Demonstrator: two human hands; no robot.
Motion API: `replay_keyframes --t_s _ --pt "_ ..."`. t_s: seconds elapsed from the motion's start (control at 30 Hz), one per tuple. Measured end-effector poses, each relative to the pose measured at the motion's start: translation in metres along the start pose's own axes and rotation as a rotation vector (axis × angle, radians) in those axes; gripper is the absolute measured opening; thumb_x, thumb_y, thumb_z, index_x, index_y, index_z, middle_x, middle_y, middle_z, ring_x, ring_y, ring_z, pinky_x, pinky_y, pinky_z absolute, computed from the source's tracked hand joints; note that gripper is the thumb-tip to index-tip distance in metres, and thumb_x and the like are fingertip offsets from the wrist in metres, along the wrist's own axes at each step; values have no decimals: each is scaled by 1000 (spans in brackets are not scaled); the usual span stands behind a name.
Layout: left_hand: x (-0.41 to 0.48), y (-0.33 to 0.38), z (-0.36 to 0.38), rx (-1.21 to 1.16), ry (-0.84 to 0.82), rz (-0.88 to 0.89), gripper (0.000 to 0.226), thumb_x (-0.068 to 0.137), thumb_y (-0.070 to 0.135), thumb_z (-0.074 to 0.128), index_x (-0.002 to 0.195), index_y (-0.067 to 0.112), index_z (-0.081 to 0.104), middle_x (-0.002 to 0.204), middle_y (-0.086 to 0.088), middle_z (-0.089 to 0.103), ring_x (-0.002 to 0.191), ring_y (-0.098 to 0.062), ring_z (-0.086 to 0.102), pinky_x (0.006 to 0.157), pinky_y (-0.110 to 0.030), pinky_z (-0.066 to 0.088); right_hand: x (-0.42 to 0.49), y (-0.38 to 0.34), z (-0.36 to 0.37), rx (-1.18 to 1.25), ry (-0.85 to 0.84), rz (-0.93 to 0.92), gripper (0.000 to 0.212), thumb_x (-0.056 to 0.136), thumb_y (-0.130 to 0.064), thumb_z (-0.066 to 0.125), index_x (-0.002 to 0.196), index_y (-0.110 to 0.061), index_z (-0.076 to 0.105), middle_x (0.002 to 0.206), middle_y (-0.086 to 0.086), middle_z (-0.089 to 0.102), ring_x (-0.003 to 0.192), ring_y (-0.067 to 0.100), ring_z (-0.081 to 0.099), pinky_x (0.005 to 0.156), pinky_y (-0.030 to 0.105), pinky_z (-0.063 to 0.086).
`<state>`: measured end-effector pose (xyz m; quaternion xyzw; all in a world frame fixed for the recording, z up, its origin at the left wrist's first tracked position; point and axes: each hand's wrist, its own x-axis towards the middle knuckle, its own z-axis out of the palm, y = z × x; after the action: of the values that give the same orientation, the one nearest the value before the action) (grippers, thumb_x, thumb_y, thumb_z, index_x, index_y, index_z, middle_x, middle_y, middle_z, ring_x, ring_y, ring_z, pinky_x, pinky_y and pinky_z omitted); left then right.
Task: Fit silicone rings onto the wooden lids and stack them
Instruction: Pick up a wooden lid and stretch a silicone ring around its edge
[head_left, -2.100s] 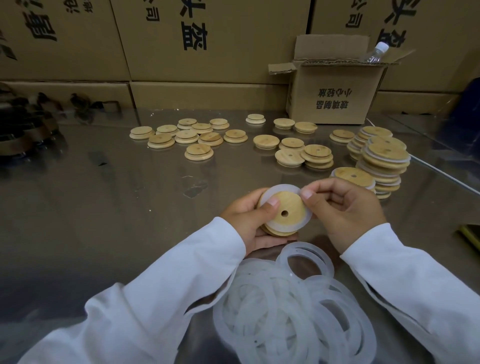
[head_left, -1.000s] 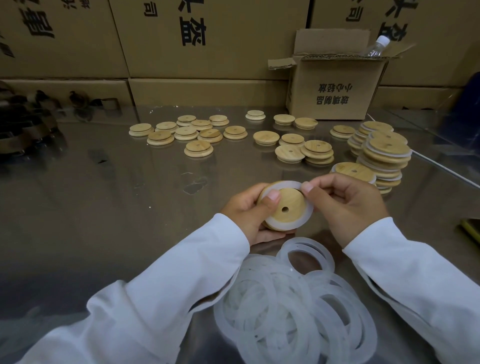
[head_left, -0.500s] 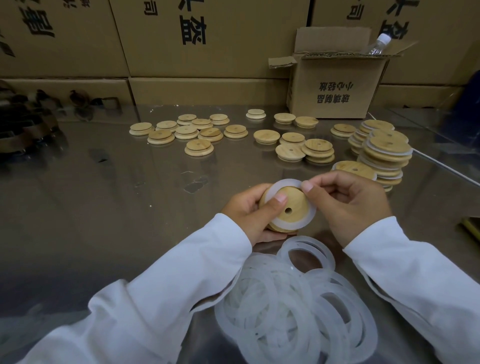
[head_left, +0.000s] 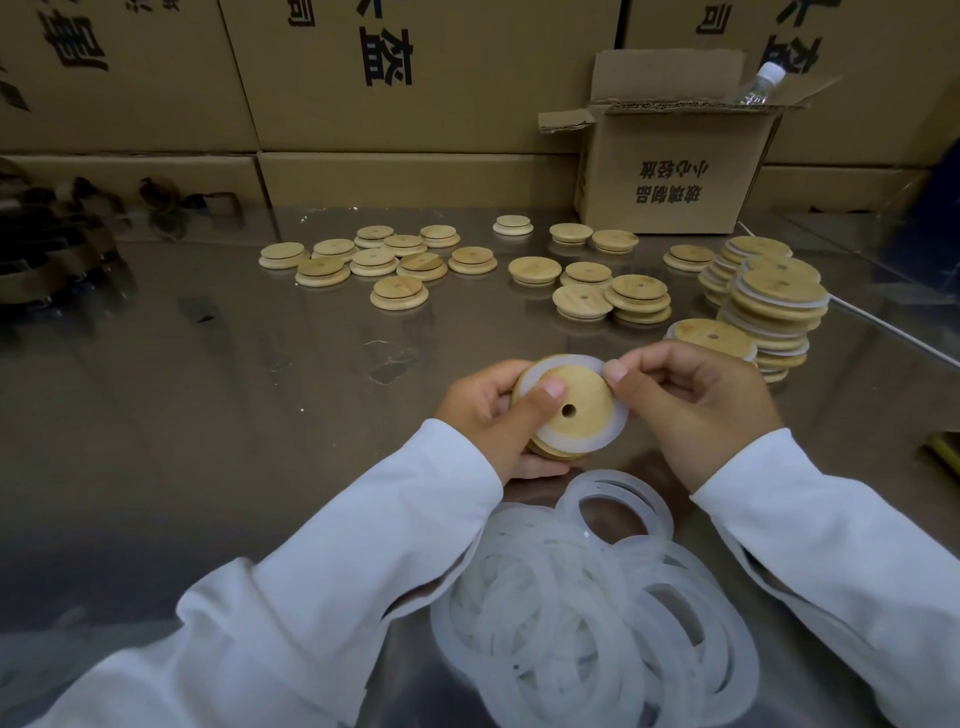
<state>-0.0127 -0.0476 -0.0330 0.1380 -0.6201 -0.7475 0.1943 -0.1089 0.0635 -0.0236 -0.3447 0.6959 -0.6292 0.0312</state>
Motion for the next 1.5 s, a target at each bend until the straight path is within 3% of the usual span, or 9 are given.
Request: replay_keyframes --t_s 0.23,0.47,0.53,0.63,0.77,0.97,1.1,1.33,1.5 --pt "2 1 0 -21 26 5 22 90 19 52 109 10 59 102 -17 65 91 -36 65 61 -30 59 1 -2 -1 76 -6 44 17 79 -9 66 66 -21 66 61 -6 64 55 0 57 58 8 46" --pt "3 2 -2 -18 16 37 11 87 20 54 95 19 61 87 -4 67 84 -23 67 60 -29 58 -1 -5 -1 127 -8 95 11 78 -13 66 70 -21 67 58 -9 67 55 1 60 59 11 50" --pt "4 3 -2 -66 40 36 10 88 18 54 94 18 62 87 -4 67 83 -22 67 61 -29 58 -4 -6 0 128 1 105 3 78 -17 66 78 -20 66 63 -6 67 57 1 60 58 9 49" --pt "5 3 -2 -142 80 31 9 89 17 53 91 18 62 90 -6 66 85 -22 66 62 -28 58 -7 -4 2 84 36 109 12 75 -20 68 86 -18 63 78 3 65 68 9 60 61 10 48" --pt "4 3 0 -205 60 1 12 89 19 52 95 14 62 95 -10 66 83 -24 67 60 -28 58 -8 -4 7 70 66 89 4 76 -15 68 74 -15 65 71 -2 65 61 1 57 58 6 46" --pt "5 1 0 -129 43 -50 10 86 7 56 94 10 62 85 -8 67 80 -22 65 67 -32 58 -3 5 4 78 121 160 10 75 -20 69 66 -25 66 68 -4 69 67 11 65 61 27 57" --pt "5 1 -1 -36 37 -64 15 85 7 58 100 9 62 84 -6 67 83 -23 65 70 -32 58 -4 5 3 6 65 106 10 74 -21 71 67 -25 65 68 -10 68 63 8 65 59 27 58" --pt "3 -1 -3 177 104 101 7 87 14 58 82 17 62 74 -6 66 78 -25 62 84 -46 53 -6 0 2 -7 -55 8 11 73 -18 70 68 -25 63 75 -9 69 66 8 66 65 19 55" --pt "3 0 -5 232 81 202 9 85 13 60 85 22 62 79 -4 67 77 -20 63 75 -40 57 -6 -2 1 -19 -62 -44 7 74 -18 67 71 -23 64 73 -14 68 66 0 63 61 7 47"
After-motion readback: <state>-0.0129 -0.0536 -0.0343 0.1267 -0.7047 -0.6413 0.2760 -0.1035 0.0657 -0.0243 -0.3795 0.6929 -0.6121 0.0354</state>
